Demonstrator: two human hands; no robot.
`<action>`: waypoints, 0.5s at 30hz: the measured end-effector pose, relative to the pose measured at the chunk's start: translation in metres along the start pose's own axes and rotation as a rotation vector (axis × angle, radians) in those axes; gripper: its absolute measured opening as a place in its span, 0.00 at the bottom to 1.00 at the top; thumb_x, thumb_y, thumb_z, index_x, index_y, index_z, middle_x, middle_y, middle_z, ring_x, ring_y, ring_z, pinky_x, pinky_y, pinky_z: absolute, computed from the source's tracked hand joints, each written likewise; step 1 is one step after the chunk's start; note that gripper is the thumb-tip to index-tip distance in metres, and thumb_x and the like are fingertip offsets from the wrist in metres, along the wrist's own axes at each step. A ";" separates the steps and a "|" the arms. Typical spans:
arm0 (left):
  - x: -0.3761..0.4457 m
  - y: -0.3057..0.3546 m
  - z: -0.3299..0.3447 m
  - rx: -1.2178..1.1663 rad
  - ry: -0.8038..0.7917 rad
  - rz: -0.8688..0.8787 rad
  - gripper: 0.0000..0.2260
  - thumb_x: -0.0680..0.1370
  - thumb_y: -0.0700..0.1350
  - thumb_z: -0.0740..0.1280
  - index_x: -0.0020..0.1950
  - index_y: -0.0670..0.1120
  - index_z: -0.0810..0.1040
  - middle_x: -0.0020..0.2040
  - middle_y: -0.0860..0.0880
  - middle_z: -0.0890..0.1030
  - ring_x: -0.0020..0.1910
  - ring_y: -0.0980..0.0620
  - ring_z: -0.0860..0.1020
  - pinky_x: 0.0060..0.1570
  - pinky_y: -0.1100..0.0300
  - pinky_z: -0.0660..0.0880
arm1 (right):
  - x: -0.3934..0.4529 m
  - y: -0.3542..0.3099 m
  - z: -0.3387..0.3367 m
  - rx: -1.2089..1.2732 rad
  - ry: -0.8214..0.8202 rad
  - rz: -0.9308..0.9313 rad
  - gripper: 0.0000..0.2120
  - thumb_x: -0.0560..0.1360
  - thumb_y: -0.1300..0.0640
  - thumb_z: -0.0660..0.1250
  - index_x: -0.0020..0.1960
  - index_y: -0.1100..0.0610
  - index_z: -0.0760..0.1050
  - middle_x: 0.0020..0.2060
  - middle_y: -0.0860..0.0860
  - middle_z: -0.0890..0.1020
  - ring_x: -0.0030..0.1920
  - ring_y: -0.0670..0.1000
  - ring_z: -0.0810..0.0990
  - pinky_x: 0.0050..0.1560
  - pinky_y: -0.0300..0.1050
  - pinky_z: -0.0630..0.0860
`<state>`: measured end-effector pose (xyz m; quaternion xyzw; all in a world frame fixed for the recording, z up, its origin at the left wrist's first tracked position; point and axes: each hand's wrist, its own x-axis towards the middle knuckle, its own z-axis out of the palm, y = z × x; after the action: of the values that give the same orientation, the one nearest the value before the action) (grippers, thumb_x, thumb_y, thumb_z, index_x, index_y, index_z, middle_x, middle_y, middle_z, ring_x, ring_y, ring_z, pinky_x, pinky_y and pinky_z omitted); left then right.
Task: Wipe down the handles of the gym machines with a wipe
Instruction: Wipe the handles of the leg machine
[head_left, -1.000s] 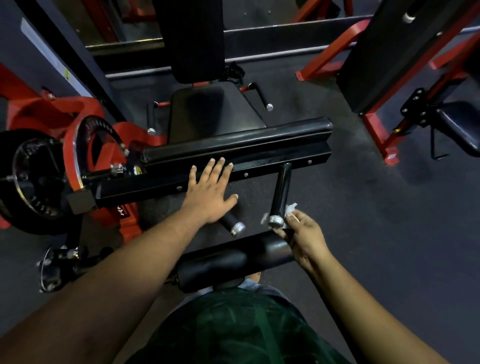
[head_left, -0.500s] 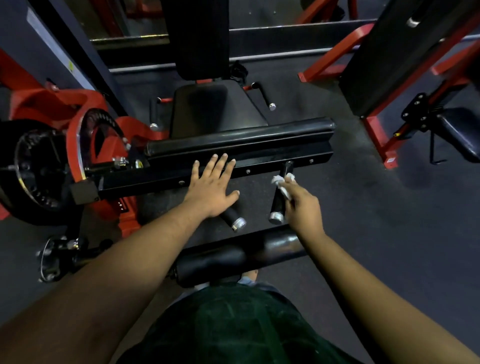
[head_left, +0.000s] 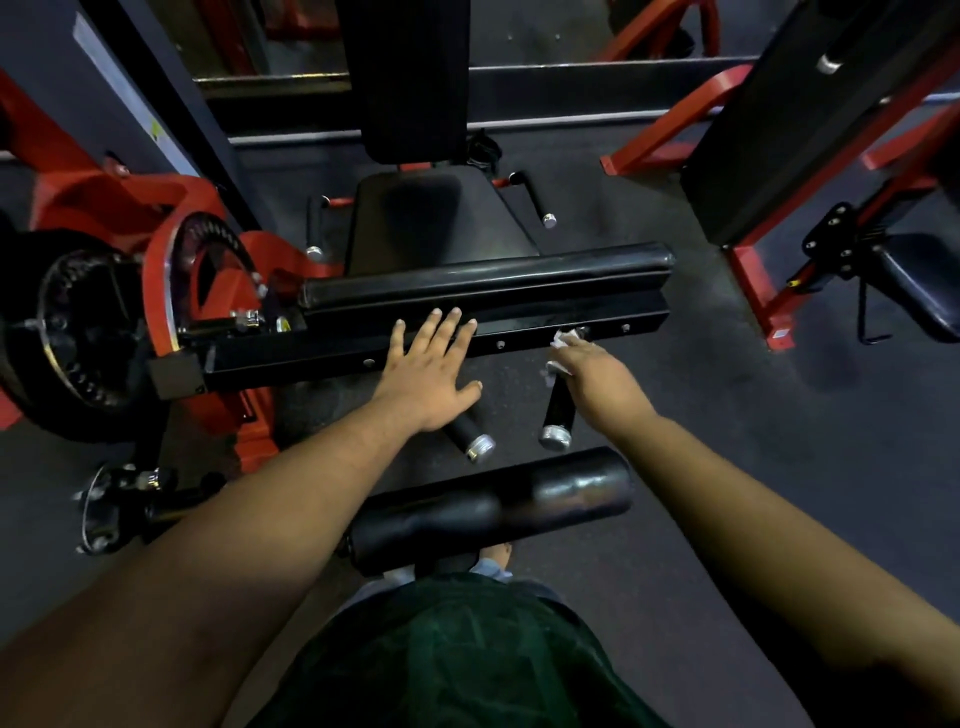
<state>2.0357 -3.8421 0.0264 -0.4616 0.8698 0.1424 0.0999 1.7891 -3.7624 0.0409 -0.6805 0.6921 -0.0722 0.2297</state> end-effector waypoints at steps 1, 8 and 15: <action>0.000 0.000 0.000 -0.004 0.001 -0.001 0.38 0.81 0.66 0.53 0.84 0.54 0.39 0.84 0.51 0.39 0.83 0.49 0.38 0.79 0.37 0.38 | -0.005 -0.005 -0.001 -0.035 -0.011 -0.021 0.07 0.82 0.57 0.65 0.55 0.59 0.79 0.66 0.60 0.78 0.70 0.61 0.72 0.69 0.53 0.70; 0.002 -0.002 0.004 -0.019 0.001 0.002 0.38 0.81 0.67 0.52 0.84 0.54 0.38 0.84 0.51 0.38 0.83 0.49 0.36 0.78 0.36 0.36 | -0.048 -0.027 -0.016 -0.057 -0.250 -0.407 0.07 0.80 0.55 0.66 0.53 0.56 0.81 0.49 0.52 0.83 0.56 0.52 0.80 0.72 0.50 0.69; 0.003 -0.003 0.006 -0.017 0.011 0.010 0.38 0.81 0.67 0.52 0.84 0.53 0.39 0.84 0.50 0.38 0.83 0.49 0.37 0.78 0.36 0.36 | 0.006 0.004 -0.023 -0.167 -0.074 -0.130 0.14 0.83 0.59 0.62 0.66 0.59 0.78 0.68 0.59 0.77 0.71 0.60 0.73 0.70 0.49 0.68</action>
<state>2.0365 -3.8438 0.0197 -0.4587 0.8715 0.1478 0.0906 1.7759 -3.7726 0.0580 -0.7429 0.6412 -0.0037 0.1923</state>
